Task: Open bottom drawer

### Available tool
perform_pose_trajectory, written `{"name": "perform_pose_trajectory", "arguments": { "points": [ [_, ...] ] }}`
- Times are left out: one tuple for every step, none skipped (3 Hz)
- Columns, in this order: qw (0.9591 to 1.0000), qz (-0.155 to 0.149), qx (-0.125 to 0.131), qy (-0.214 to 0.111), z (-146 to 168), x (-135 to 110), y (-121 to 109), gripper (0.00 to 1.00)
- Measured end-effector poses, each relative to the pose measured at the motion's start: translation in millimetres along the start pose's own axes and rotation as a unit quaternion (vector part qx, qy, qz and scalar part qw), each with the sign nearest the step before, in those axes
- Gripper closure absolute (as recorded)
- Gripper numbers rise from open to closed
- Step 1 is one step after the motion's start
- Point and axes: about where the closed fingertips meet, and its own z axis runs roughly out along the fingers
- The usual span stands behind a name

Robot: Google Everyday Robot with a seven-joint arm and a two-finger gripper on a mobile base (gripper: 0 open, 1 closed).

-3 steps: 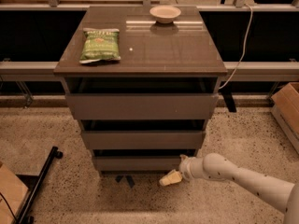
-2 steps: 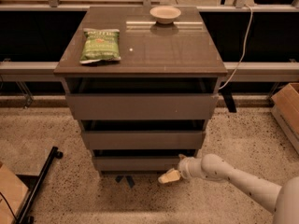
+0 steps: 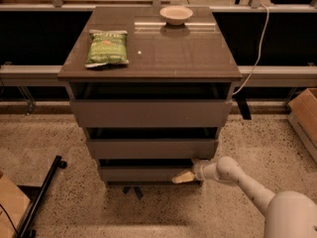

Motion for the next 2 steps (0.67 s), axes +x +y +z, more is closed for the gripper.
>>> {"name": "perform_pose_trajectory", "arguments": {
  "points": [
    [1.0,0.0,0.006,-0.002,-2.3,-2.7,-5.2,0.0],
    [1.0,0.0,0.006,-0.002,-3.3,-1.7,-4.3,0.0]
  ]
}}
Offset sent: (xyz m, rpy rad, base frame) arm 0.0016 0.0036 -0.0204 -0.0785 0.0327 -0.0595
